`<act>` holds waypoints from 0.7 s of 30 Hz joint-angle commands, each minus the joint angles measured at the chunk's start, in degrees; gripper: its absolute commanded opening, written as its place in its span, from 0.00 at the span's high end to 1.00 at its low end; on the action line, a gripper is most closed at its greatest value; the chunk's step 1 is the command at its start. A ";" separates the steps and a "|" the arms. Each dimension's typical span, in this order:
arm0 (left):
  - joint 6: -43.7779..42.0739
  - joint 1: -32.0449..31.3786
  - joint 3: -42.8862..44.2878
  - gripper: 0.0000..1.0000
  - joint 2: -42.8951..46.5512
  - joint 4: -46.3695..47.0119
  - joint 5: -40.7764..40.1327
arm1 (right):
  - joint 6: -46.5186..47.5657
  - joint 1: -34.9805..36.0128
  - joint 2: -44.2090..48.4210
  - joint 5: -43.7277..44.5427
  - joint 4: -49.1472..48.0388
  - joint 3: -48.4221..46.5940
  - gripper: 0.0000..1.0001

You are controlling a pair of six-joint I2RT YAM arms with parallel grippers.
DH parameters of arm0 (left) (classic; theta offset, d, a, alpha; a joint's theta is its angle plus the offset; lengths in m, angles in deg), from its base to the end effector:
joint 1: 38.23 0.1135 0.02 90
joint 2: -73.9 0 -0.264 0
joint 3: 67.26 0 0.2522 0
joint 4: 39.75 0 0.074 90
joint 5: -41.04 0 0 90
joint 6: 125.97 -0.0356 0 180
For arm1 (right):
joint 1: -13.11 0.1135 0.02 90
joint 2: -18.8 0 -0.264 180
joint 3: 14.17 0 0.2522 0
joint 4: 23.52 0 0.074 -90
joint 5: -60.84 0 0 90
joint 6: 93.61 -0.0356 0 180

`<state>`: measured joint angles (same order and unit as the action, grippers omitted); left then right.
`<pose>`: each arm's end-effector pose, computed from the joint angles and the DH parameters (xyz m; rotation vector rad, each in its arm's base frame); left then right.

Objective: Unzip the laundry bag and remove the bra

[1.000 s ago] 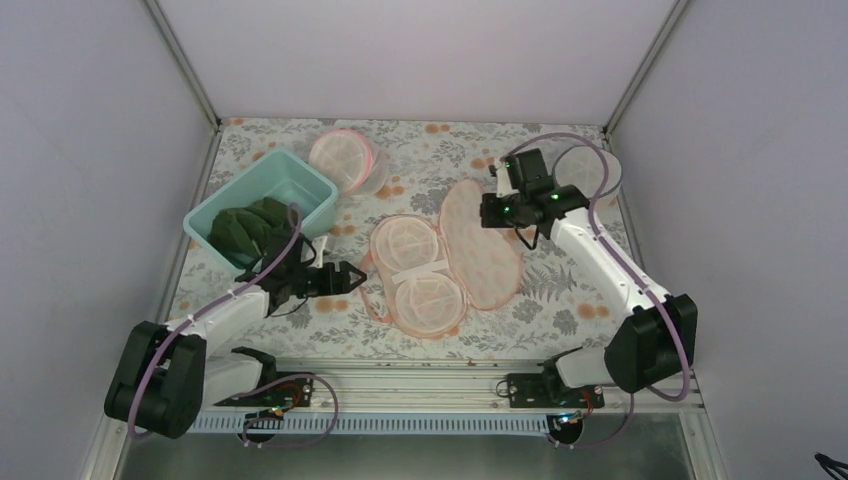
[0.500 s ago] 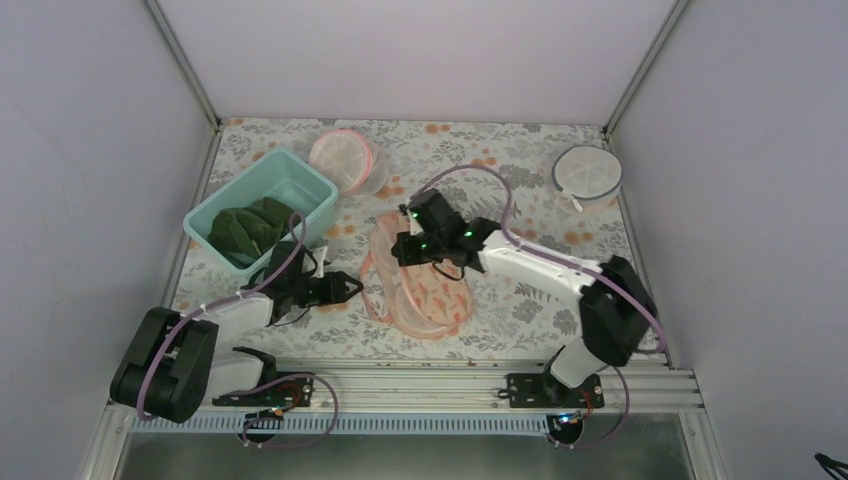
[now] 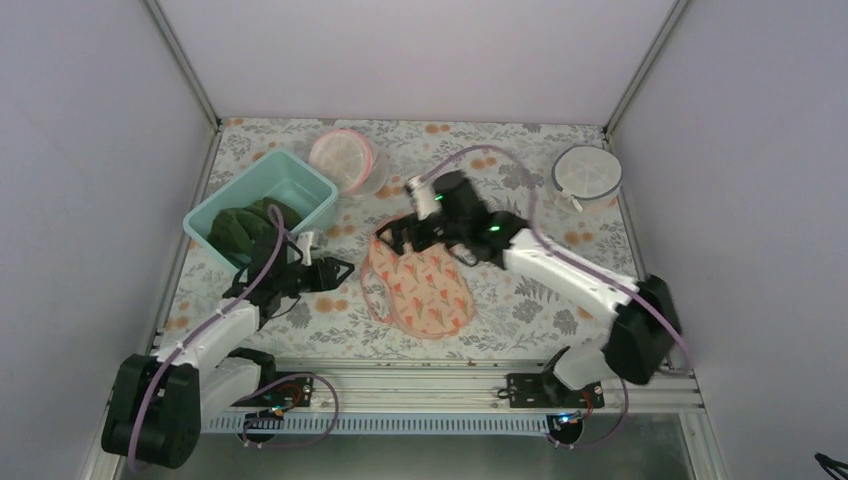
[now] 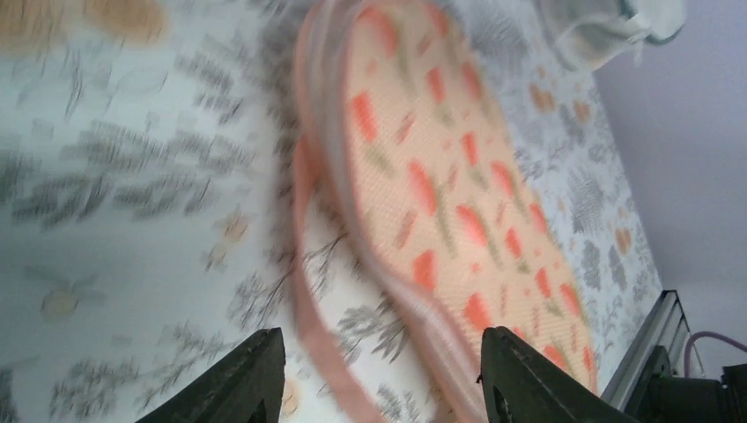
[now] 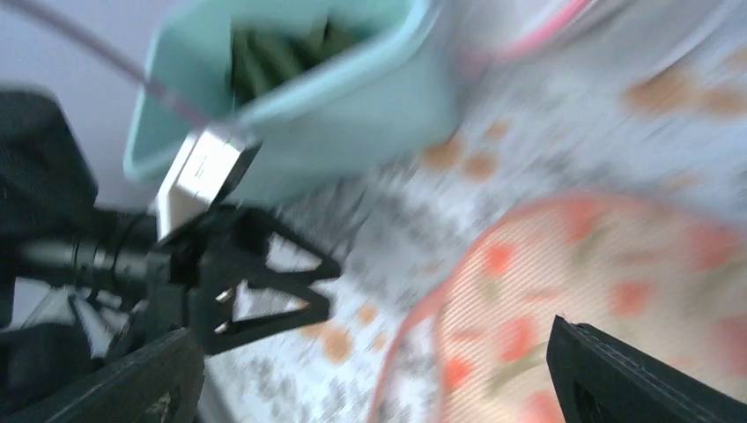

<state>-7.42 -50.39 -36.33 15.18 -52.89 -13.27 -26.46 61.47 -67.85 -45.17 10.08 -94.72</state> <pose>0.1753 -0.0590 0.1541 0.0068 2.3543 -1.0729 0.2177 0.2596 0.2811 -0.6893 2.3223 0.9371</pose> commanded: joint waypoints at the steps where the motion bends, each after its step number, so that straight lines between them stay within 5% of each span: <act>1: -9.61 0.72 8.05 0.41 3.51 -2.93 3.58 | 8.62 -10.61 11.31 1.69 -8.37 6.15 0.00; 6: -34.14 0.73 25.86 0.20 1.72 -18.73 6.50 | 17.08 -24.02 22.99 10.06 -25.94 18.48 0.00; 9: -45.82 0.73 37.28 0.06 -2.07 -27.79 -0.17 | 21.60 -30.70 27.18 10.43 -38.28 26.83 0.00; 16: -45.92 4.27 41.82 0.00 -5.16 -12.32 -20.54 | 20.89 -45.39 26.41 5.05 -63.74 44.79 0.00; 21: -43.36 5.63 30.29 0.00 -5.61 3.88 -31.36 | 21.43 -47.76 19.65 3.52 -72.76 50.84 0.00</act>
<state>-50.80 -45.48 1.84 10.20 -61.81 -32.57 -6.72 14.58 -44.40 -39.53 -47.17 -47.18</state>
